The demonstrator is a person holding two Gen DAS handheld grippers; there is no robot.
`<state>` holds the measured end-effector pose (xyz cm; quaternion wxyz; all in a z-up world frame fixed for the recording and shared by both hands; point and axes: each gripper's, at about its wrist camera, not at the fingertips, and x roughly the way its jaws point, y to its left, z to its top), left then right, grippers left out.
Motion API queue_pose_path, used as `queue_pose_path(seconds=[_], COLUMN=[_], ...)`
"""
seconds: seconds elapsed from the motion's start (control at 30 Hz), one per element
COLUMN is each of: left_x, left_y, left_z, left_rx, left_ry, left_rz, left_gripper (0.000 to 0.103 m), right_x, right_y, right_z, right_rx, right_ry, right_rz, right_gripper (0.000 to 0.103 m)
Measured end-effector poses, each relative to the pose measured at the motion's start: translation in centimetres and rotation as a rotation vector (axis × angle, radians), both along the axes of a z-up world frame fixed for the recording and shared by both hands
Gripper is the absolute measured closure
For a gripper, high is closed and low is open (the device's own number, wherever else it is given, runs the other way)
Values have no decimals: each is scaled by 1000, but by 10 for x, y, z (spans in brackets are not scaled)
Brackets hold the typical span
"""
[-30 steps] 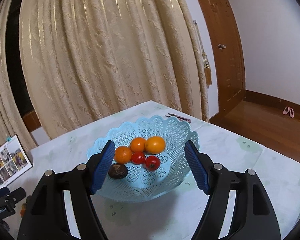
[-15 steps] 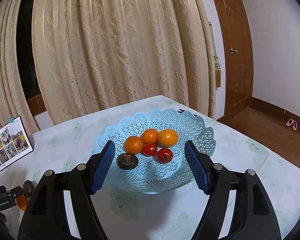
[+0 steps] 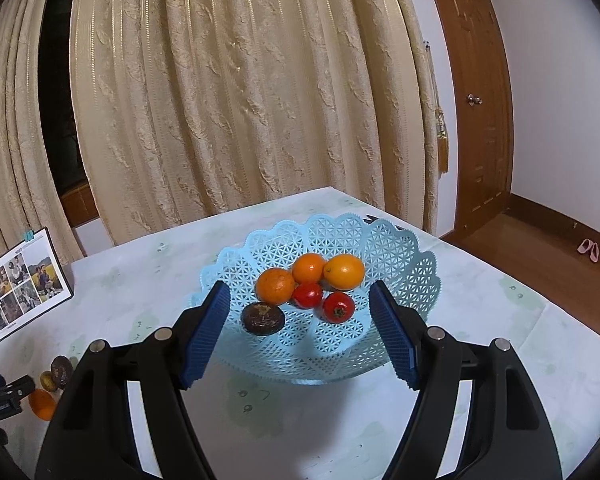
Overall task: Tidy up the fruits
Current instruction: 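Grasp the large orange with the left tool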
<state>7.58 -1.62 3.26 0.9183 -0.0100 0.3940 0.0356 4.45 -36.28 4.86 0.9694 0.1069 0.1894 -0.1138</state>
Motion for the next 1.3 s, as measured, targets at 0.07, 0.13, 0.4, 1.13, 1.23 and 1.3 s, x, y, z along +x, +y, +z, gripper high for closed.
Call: queue_pose_path(seconds=[0.07,0.13,0.4,1.13,1.23,1.3], left_x=[-5,-11,-24,-23,-21,-19], left_y=[12,25,50,-1,-15,-23], left_z=[-1,-4,-16,-2,-2,-4], left_rx=[4,10,-2,-53,-49,-45], left_ry=[5,21,61,13,14,18], left_rz=[26,58,94,-63,-100,-119], left_gripper=[12,12,12,12,12,12], right_x=[0,0,2,3,3,3], right_y=[1,1,4,8,8,9], right_z=[0,0,-2,-5,-5,-5], right_rx=[-1,-3,-13,-30,-32,-31], right_ry=[1,3,11,22,23,23], right_rz=[3,5,4,20,22,22], right_gripper=[30,30,30,30,30,30])
